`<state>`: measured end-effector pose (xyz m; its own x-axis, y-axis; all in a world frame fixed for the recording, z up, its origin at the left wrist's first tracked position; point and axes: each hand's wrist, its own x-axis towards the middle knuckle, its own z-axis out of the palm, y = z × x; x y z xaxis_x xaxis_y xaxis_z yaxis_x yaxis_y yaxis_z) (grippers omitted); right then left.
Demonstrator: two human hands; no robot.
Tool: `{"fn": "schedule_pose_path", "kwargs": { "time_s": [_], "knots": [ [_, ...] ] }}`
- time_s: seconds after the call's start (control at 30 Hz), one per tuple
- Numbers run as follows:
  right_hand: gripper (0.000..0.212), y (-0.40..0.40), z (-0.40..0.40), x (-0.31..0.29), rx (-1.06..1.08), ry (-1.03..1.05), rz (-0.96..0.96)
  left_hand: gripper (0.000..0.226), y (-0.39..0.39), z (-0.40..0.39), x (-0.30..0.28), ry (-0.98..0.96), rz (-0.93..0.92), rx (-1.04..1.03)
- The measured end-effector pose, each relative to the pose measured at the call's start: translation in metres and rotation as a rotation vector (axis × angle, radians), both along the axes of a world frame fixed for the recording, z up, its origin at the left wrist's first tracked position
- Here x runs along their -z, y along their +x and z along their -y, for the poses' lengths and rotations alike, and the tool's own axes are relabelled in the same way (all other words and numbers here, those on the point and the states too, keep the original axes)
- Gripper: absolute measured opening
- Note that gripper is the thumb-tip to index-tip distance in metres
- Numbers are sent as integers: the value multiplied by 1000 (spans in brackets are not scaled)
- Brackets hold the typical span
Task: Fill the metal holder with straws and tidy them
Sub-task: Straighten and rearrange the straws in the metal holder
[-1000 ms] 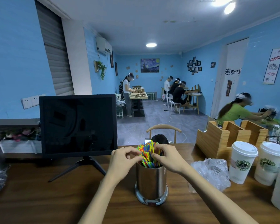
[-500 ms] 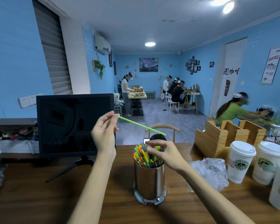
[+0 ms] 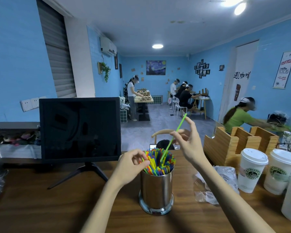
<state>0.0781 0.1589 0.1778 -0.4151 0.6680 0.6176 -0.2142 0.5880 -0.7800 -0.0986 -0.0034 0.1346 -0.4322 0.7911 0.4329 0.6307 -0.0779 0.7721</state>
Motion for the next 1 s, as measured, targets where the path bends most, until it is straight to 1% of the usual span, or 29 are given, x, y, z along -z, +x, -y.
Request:
{"fn": "schedule_pose_path", "kwargs": {
  "time_s": [0.07, 0.17, 0.23, 0.3, 0.4, 0.43, 0.47, 0.53, 0.6, 0.7, 0.9, 1.0],
  "knots": [
    [83, -1, -4, 10, 89, 200, 120, 17, 1, 6, 4, -59, -17, 47],
    [90, -7, -6, 24, 137, 353, 305, 27, 3, 8, 11, -44, -22, -31],
    [87, -10, -2, 32, 187, 382, 453, 32, 2, 7, 16, 15, 41, -107],
    [70, -14, 0, 40, 215, 402, 523, 33, 2, 6, 18, 57, 86, -160],
    [24, -18, -2, 51, 193, 492, 543, 32, -2, 7, 21, 57, 112, -190],
    [13, -19, -1, 53, 175, 507, 562, 31, -4, 7, 23, 48, 109, -194],
    [14, -19, 0, 53, 151, 501, 587, 29, -6, 7, 24, 38, 102, -190],
    [32, -19, 1, 53, 121, 464, 628, 28, -8, 7, 26, 20, 85, -147],
    [42, -19, 0, 50, 128, 454, 632, 31, -7, 6, 28, 1, 66, -82],
    [36, -19, -2, 49, 101, 425, 628, 33, -6, 3, 30, -14, -23, -73],
    [29, -15, 1, 53, 134, 410, 597, 21, -5, 2, 29, 69, -107, -91],
    [30, -15, -1, 54, 165, 407, 598, 24, -7, 3, 29, 76, -151, -86]
  ]
}}
